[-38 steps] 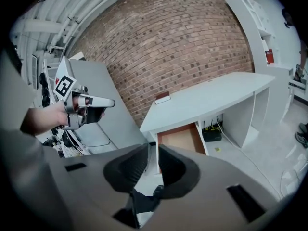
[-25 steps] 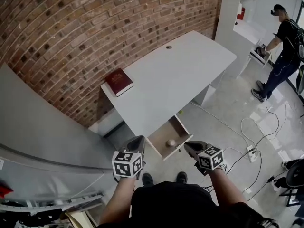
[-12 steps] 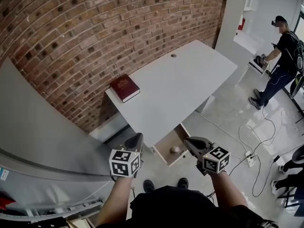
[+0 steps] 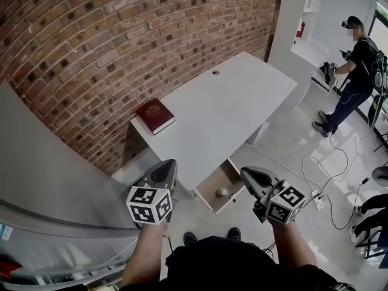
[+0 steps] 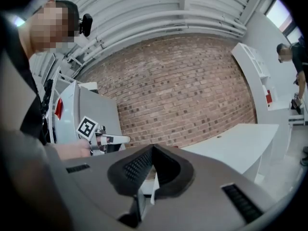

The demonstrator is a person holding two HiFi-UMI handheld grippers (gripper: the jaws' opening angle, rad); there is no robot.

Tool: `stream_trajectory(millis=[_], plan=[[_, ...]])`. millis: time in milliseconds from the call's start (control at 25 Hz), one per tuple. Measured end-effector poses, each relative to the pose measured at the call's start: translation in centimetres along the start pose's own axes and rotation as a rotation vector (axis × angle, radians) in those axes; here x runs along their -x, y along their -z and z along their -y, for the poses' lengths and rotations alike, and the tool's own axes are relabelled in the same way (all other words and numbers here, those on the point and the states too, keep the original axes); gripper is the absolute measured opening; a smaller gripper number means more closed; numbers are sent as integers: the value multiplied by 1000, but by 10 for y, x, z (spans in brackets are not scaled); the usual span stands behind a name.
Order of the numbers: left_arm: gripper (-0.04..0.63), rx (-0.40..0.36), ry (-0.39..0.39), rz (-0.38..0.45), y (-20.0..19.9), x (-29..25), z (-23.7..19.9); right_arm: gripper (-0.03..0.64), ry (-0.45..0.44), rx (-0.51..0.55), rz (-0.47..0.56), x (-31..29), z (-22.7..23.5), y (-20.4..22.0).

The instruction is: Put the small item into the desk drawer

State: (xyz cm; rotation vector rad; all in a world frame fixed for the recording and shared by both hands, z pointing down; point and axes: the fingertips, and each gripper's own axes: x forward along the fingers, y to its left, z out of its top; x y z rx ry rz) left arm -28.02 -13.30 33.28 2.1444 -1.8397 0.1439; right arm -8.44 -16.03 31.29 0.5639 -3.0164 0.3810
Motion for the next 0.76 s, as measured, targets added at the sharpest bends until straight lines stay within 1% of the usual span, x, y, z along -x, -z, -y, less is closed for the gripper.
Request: stream_trajectory(millis=[120, 240, 360, 760], plan=[[12, -18, 3, 31, -8, 1, 2, 12, 30, 50, 39, 7, 1, -14], [12, -58, -18, 48, -10, 4, 1, 12, 51, 116, 32, 11, 3, -15], [12, -77, -28, 59, -11, 6, 0, 12, 48, 115, 32, 12, 2, -13], [12, -64, -51, 55, -7, 11, -3, 12, 22, 132, 17, 10, -3, -11]])
